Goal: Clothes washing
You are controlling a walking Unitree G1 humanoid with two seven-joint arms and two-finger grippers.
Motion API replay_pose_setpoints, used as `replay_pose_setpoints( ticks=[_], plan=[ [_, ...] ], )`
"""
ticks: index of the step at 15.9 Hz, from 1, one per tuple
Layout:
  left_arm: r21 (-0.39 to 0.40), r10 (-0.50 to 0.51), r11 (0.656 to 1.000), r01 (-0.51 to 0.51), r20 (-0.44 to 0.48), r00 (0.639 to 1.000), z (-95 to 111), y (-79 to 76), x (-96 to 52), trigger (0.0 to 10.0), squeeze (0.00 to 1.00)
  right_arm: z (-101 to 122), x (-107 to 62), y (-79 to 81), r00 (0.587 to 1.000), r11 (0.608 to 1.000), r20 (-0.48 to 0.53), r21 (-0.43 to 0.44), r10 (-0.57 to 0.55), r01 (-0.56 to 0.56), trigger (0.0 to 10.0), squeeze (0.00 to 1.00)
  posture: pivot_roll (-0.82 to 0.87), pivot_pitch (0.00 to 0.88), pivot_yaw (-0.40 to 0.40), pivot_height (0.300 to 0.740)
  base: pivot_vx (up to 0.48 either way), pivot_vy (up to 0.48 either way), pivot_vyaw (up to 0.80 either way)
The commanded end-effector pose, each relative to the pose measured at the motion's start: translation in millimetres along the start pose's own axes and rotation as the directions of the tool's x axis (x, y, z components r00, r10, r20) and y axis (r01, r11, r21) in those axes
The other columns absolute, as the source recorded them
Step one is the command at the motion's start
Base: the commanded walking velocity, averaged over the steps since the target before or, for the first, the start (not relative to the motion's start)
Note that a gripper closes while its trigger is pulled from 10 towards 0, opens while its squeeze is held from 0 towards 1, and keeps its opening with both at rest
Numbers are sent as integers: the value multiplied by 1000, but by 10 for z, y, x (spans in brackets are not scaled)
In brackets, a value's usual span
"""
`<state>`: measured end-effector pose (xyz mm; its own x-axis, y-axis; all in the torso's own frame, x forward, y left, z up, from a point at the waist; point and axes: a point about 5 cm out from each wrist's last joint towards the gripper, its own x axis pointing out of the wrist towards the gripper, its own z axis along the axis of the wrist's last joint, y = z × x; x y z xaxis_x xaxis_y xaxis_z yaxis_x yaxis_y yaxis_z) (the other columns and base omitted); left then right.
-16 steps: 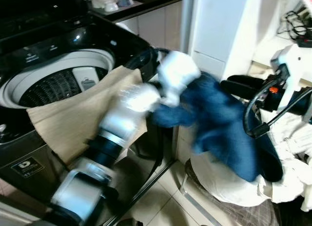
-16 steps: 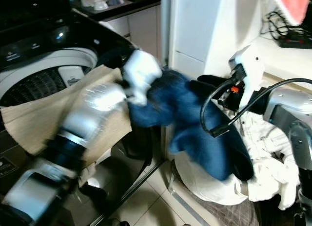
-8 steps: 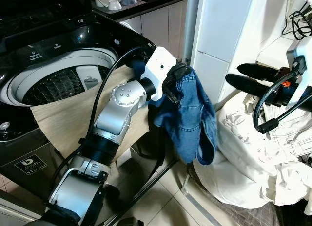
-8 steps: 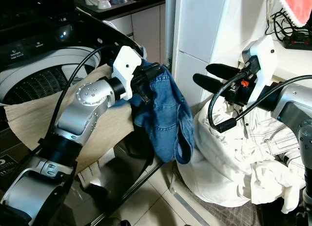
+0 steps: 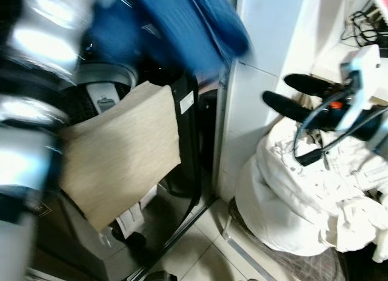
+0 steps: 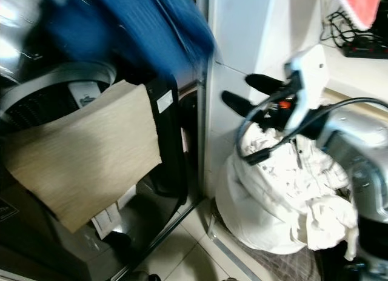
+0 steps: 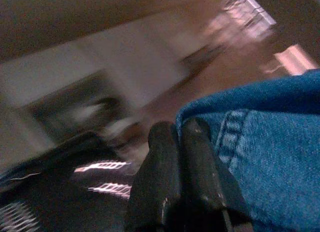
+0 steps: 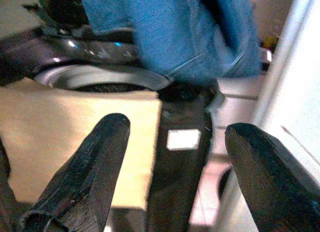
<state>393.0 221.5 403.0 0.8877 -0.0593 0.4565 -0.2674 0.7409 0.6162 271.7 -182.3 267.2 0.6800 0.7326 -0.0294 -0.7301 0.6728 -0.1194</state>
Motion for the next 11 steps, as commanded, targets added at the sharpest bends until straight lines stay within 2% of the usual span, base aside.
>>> replay_pose_setpoints(
  ticks=[1,2,3,4,6,9,11],
  plan=[
    [41,-32,998,37,-112,993,-199,-66,-21,0,0,32,67,126,999,999,10,-4,47,-47,10000,0,-87,0,85,740,0,0,0],
    [20,-71,997,76,-168,983,-308,-112,-43,10000,0,25,100,176,998,998,15,2,61,-61,10000,0,-87,0,85,740,0,0,0],
    [-5,-147,989,151,-265,953,-528,-227,-112,10000,0,-22,196,308,995,995,13,18,96,-97,10000,0,-88,0,86,740,0,0,0],
    [-32,-166,986,165,-342,925,-704,-291,-180,10000,0,-105,288,465,991,990,-4,35,137,-136,10000,0,-87,0,84,740,0,0,0],
    [-79,-167,986,148,-394,904,-823,-327,-232,10000,1000,-199,355,611,985,985,-32,50,167,-165,10000,0,-87,0,81,740,0,0,0],
    [-158,-241,969,189,-456,857,-938,-392,-297,10000,1000,-294,382,691,982,985,-91,56,167,-162,10000,0,-91,0,82,740,0,0,0],
    [-169,-249,967,192,-456,854,-933,-383,-293,10000,1000,-320,365,675,982,988,-111,51,153,-148,10000,0,-91,0,81,740,0,0,0]
  ],
)
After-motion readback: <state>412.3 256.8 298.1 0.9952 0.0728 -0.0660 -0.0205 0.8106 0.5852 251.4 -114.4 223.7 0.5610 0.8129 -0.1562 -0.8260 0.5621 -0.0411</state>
